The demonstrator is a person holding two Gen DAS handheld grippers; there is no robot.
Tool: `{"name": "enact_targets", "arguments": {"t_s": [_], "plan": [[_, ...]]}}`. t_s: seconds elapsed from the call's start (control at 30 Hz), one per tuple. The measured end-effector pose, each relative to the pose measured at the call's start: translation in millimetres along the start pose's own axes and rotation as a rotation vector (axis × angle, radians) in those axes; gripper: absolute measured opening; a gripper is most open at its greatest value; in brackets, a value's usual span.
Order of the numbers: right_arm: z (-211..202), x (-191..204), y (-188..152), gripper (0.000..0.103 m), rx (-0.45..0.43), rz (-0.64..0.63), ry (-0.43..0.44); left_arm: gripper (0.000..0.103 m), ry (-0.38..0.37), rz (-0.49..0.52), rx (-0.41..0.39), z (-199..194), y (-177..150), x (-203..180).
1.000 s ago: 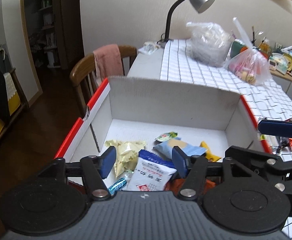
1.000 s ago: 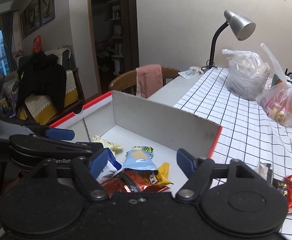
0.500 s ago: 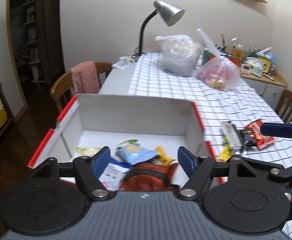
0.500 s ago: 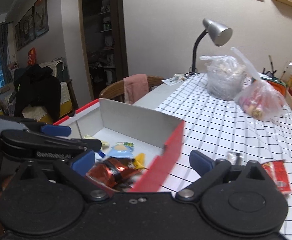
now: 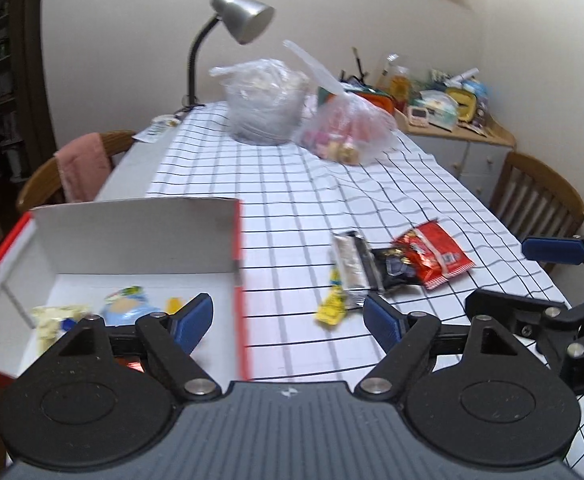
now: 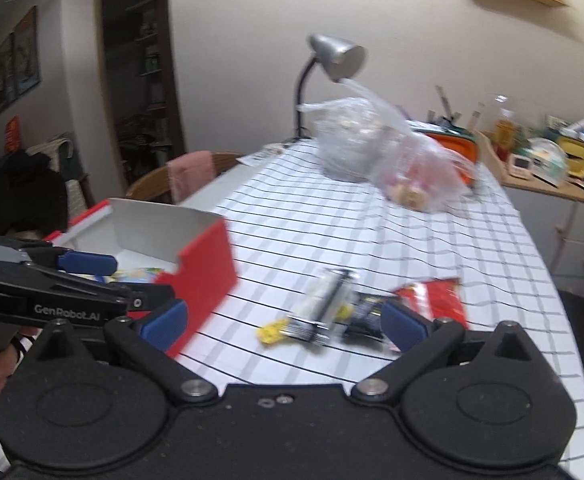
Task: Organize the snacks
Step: 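Move both tools back to the remaining snacks, then grasp the silver bar with the left tool while the right tool grasps the red chip bag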
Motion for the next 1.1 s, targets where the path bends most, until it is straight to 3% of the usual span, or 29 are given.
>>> {"name": "enact_targets", "arguments": {"t_s": [0.23, 0.47, 1.1], "plan": [[3.5, -70.5, -7.5, 0.103, 0.041, 0.084, -0.098, 0.082, -0.011, -0.006, 0.059, 37.6, 10.7, -38.5], [32.8, -124.7, -11.6, 0.103, 0.093, 0.163, -0.187, 0.082, 0.011, -0.044, 0.099, 79.4, 27.7, -54.6], [142.5, -155.0, -9.5, 0.102, 0.195, 0.107, -0.237, 0.082, 0.074, -0.067, 0.171, 174.1, 42.0, -68.6]]}}
Point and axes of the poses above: each gripper's, at about its wrist camera, not at the fingertips, and z roughly the way its jaws point, x to its left, y to its top, the point moved 5 cm from there along z, roughly the way its jaws point, and after that the axes turned 8 degrees about x, right-handed, at the moved point
